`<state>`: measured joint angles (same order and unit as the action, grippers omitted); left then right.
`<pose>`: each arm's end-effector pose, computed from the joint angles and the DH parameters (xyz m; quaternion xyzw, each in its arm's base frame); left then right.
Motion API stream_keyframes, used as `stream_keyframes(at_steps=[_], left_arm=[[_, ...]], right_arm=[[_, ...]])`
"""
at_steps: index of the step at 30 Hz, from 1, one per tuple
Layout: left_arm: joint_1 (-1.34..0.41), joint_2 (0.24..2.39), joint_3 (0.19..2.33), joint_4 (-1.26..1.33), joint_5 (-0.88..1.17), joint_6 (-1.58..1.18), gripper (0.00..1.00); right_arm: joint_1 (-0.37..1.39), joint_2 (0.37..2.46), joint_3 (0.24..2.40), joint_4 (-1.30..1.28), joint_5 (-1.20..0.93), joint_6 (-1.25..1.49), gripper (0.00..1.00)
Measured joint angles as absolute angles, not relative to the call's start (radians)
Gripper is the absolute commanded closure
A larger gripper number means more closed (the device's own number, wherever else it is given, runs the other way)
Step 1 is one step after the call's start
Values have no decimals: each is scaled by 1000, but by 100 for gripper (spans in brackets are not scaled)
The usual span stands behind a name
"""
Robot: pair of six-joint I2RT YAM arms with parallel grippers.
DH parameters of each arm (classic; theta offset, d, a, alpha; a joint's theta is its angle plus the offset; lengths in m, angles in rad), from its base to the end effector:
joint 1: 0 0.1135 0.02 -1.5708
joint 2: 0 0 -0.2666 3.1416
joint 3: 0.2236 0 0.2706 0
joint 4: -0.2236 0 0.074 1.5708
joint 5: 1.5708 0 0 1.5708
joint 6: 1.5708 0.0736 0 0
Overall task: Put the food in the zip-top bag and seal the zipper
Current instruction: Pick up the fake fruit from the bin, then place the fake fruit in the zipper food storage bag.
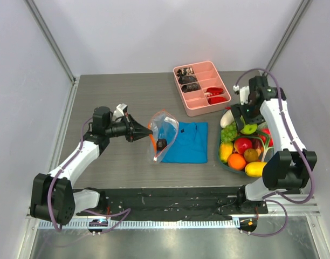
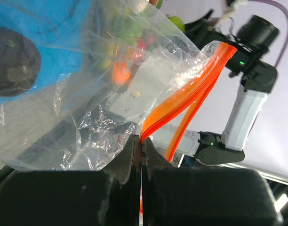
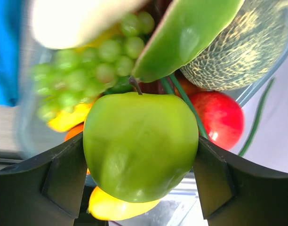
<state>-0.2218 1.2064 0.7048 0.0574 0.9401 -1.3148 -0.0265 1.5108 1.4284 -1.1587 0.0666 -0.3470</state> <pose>0.2710 -0.1220 0.2379 -0.1851 0.7697 -0.6062 0.0762 0.3194 -0.0134 0.2782 -0.1519 0.9741 -0.0627 0.1551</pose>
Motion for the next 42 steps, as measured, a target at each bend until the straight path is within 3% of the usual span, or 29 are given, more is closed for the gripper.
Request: stream_keyframes(at_steps=[6, 13, 23, 24, 27, 28, 30, 42], left_arm=[[-222, 1206, 705, 43, 935, -1302, 100], [-222, 1206, 705, 31, 934, -1296, 100], [-222, 1206, 729, 2, 931, -1274, 100], [-222, 1206, 731, -1, 931, -1273, 100], [-222, 1206, 739, -17, 931, -1271, 100], [-222, 1206, 743, -23, 931, -1270, 100], [-222, 1206, 748, -30, 931, -1270, 100], [-222, 1206, 757, -40, 931, -1254, 100]], right_arm=[[47, 1455, 1681, -1241, -152, -370, 50], [427, 1453, 1863, -1170, -398, -309, 50], [781, 1669, 2005, -1095, -417, -308, 50], [801, 1689, 2005, -1093, -407, -314, 47], [841, 1720, 1983, -1086, -366, -339, 28], [851, 1720, 1960, -1084, -350, -346, 12], [859, 1720, 1925, -1085, -313, -359, 1], [838, 1626, 1890, -1085, -213, -338, 0]])
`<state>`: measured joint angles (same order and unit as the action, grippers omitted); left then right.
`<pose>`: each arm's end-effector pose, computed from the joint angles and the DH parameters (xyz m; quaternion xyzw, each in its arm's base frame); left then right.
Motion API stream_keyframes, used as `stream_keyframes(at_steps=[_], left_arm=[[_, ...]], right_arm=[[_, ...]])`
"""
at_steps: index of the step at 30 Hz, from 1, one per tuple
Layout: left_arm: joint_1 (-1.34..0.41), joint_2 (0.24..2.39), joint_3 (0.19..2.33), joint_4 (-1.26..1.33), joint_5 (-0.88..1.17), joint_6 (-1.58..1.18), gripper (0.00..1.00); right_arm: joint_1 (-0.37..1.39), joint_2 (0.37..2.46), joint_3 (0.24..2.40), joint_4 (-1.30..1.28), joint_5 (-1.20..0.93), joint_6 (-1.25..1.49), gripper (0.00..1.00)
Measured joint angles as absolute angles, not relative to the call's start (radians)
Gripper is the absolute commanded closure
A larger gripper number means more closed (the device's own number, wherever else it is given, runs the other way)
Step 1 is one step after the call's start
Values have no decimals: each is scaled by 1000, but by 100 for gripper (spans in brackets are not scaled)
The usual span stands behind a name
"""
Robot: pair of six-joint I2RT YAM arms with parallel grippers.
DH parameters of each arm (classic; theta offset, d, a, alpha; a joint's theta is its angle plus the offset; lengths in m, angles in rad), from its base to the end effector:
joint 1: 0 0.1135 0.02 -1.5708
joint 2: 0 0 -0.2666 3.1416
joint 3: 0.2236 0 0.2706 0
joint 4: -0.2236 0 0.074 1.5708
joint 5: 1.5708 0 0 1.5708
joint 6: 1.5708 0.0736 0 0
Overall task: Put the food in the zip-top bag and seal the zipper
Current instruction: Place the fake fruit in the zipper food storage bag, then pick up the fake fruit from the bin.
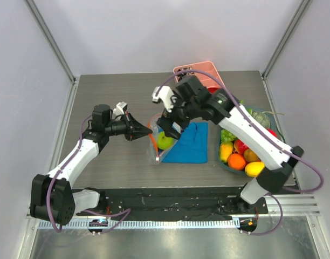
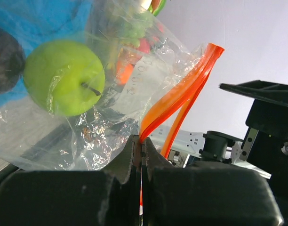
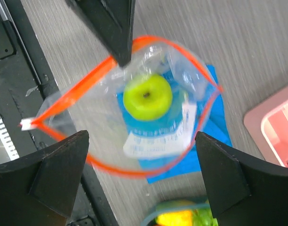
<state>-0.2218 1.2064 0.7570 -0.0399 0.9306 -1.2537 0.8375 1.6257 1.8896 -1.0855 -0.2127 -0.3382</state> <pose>0.2727 -0.1220 0.2466 -0.1771 0.7804 -0.5941 0.0817 0.2382 0.2876 0.3996 -0.5455 0.7485 0.1856 0.3281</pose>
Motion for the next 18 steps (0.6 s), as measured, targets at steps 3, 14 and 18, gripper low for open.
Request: stream_keyframes(at_steps=[3, 14, 18], left_arm=[[-222, 1206, 757, -41, 930, -1250, 100], [-222, 1206, 757, -45, 924, -1243, 100], [-222, 1206, 757, -46, 924, -1240, 100]], right_arm=[[797, 1510, 1814, -1089, -210, -326, 0], [525, 1074, 1435, -1213, -58, -309, 0], [433, 1002, 1318, -1273, 89, -332, 0]])
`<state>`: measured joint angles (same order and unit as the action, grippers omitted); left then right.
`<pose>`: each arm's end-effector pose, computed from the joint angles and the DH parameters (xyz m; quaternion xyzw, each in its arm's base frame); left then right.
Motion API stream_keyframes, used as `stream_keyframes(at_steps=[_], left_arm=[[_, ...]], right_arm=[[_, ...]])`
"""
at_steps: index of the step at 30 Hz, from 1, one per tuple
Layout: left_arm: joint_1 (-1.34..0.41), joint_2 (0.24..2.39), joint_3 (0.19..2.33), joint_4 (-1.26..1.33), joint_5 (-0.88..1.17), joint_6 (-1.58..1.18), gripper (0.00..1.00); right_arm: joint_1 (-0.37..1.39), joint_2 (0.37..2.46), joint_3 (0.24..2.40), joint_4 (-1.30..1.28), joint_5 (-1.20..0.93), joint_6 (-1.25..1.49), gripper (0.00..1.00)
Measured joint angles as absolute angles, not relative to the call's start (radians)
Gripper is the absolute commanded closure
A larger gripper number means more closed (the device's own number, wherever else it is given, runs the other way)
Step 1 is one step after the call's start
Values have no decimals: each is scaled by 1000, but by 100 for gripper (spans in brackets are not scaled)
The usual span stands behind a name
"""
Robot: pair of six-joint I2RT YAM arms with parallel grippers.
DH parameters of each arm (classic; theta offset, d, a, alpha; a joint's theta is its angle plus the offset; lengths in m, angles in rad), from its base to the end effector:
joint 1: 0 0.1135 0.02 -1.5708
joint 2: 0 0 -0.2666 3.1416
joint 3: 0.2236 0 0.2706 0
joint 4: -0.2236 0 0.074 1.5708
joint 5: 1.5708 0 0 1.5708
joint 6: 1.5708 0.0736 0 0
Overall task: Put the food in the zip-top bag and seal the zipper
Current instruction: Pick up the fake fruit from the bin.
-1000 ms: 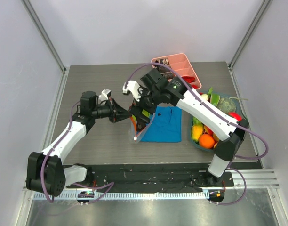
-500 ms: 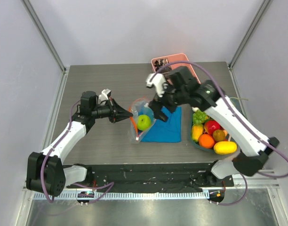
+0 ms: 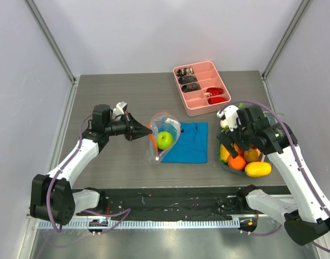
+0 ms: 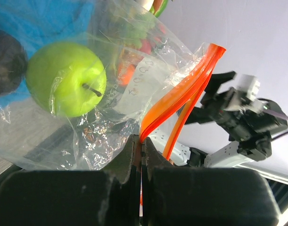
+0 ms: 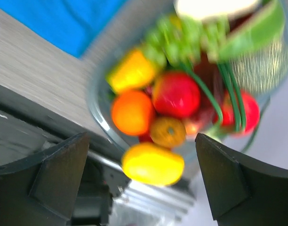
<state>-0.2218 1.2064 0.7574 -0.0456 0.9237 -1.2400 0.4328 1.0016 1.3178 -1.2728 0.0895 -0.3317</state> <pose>0.2728 -0.1217 0.2459 -0.1752 0.7825 -0.5912 0.0862 0.1783 0.0751 0.3568 -0.3426 0.8886 -0.0273 0.3038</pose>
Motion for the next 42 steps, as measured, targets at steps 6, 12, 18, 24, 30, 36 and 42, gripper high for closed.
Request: stream_keyframes(at_steps=[6, 12, 18, 24, 30, 36, 42], left_arm=[[-222, 1206, 770, -59, 923, -1217, 100], [-222, 1206, 770, -67, 920, -1202, 100], [-222, 1206, 770, -75, 919, -1194, 100], [-222, 1206, 770, -81, 918, -1192, 100], [-222, 1200, 770, -84, 918, -1191, 100], [-222, 1195, 770, -86, 917, -1188, 100], [-222, 1195, 770, -88, 916, -1184, 100]], right_arm=[[288, 1063, 1194, -1336, 194, -391, 3], [205, 1140, 1188, -1341, 187, -472, 3], [181, 1139, 1161, -1340, 170, -517, 8], [163, 1147, 1059, -1341, 163, -496, 9], [126, 1196, 1017, -1321, 173, -484, 10], [79, 1228, 1011, -1280, 175, -484, 11], [37, 1263, 1012, -1253, 171, -487, 19]])
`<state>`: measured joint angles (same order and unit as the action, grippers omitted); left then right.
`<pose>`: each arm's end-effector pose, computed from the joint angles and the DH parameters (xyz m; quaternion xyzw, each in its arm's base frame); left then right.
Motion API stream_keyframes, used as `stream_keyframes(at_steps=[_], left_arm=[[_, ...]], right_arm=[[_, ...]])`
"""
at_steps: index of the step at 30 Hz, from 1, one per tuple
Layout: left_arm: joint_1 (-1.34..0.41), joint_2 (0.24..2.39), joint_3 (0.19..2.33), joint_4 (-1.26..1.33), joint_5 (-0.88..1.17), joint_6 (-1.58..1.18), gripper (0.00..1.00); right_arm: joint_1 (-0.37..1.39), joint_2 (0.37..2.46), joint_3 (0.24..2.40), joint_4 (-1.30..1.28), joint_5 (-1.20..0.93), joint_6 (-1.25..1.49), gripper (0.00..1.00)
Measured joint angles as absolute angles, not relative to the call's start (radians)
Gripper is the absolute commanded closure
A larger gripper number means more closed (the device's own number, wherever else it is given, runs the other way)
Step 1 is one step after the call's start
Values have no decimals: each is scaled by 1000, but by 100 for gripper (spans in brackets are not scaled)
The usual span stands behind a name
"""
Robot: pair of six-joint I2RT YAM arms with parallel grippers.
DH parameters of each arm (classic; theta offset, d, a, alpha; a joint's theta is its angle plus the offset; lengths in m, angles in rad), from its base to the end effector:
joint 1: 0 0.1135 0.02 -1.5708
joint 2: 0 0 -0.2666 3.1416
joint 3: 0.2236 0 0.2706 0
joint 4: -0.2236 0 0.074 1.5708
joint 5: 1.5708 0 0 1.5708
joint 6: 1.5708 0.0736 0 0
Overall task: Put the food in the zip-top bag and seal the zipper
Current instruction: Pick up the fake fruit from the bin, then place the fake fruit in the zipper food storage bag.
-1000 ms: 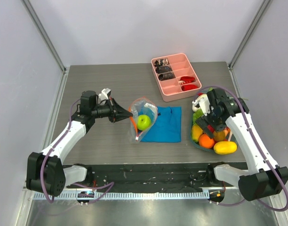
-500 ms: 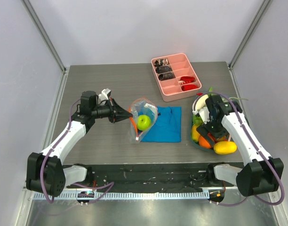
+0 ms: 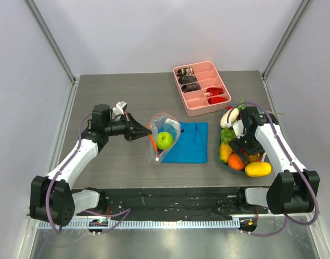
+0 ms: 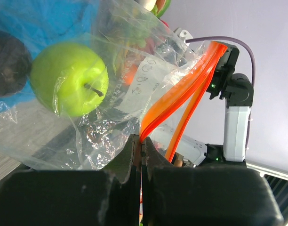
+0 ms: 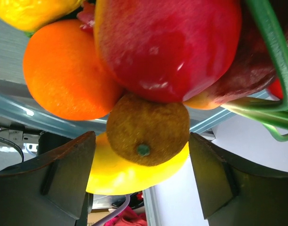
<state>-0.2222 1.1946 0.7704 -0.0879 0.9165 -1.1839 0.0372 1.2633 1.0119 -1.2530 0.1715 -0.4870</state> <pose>0.2708 -0.1210 0.2493 -0.1600 0.7896 -0.5841 0.0986 0.2198 -0.0044 0.2139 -0.2553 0.9625 -0.0908 0.0131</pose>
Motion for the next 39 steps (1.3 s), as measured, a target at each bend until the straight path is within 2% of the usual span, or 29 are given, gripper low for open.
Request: stream_keyframes(at_steps=[3, 10, 14, 22, 28, 32, 39], left_arm=[[-222, 1195, 770, -88, 916, -1179, 100], [-222, 1195, 770, -88, 916, -1172, 100], [-222, 1195, 770, -88, 916, -1171, 100], [-222, 1195, 770, -89, 916, -1170, 100], [-222, 1195, 770, -89, 916, -1170, 100], [-222, 1196, 770, -89, 916, -1170, 100], [-222, 1211, 772, -89, 916, -1170, 100]], right_arm=[[25, 1277, 1012, -1238, 170, -488, 28], [23, 1288, 1031, -1227, 163, -488, 63], [22, 1288, 1087, -1251, 152, -487, 72], [22, 1289, 1254, -1324, 97, -488, 75], [43, 1382, 1584, -1361, -130, -493, 74], [177, 1458, 1798, -1341, -286, -471, 72], [506, 1545, 1991, -1308, -432, -413, 70]])
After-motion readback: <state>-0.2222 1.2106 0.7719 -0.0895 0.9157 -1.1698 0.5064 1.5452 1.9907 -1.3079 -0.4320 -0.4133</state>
